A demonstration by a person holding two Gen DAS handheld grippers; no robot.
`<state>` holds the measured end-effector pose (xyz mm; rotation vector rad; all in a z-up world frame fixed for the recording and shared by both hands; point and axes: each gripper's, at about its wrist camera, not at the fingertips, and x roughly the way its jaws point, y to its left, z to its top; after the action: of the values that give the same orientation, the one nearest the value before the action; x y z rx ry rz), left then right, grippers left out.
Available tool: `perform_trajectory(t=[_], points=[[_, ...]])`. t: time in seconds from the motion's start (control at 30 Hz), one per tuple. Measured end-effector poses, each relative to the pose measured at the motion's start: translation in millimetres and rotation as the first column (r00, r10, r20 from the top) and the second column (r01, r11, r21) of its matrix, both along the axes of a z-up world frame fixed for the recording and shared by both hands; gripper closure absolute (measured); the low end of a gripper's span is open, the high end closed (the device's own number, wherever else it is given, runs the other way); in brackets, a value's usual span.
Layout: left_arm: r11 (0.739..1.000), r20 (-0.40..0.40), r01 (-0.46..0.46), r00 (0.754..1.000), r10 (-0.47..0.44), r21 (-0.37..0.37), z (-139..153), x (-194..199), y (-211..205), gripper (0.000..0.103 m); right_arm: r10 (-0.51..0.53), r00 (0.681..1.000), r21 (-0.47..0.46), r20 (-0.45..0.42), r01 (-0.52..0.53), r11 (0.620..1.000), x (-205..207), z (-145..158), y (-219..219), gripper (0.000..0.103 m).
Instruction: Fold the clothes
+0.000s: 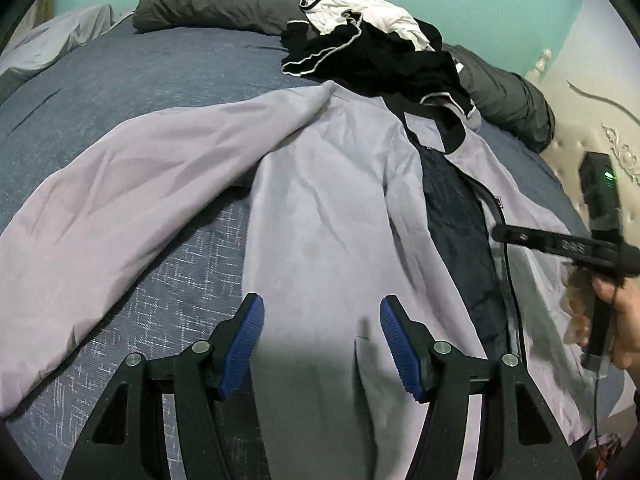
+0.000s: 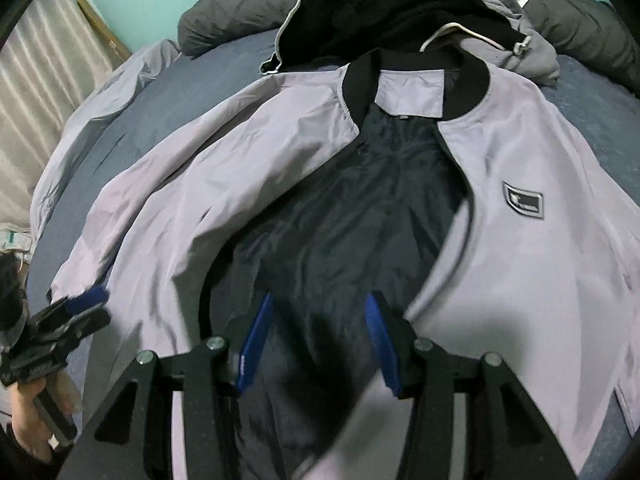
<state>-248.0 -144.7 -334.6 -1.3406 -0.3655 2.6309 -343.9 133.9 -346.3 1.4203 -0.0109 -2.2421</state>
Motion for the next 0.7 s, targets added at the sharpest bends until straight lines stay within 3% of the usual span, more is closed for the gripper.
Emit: perform_trajectory(t=[0.2, 0.47, 0.7], points=[[0.998, -0.013, -0.026, 1.000, 0.027, 0.061, -7, -2, -11, 0.038, -0.069, 0.998, -0.087, 0.007, 0.069, 0.994, -41, -3, -13, 0.054], [0.997, -0.020, -0.016, 1.000, 0.017, 0.073, -12, -5, -12, 0.038, -0.070, 0.997, -0.091, 0.027, 0.072, 0.993, -83, -20, -50, 0.054], [0.996, -0.020, -0.017, 1.000, 0.019, 0.093, -15, -6, -15, 0.038, -0.113, 0.993, -0.111, 0.038, 0.116, 0.987, -91, -29, -50, 0.054]])
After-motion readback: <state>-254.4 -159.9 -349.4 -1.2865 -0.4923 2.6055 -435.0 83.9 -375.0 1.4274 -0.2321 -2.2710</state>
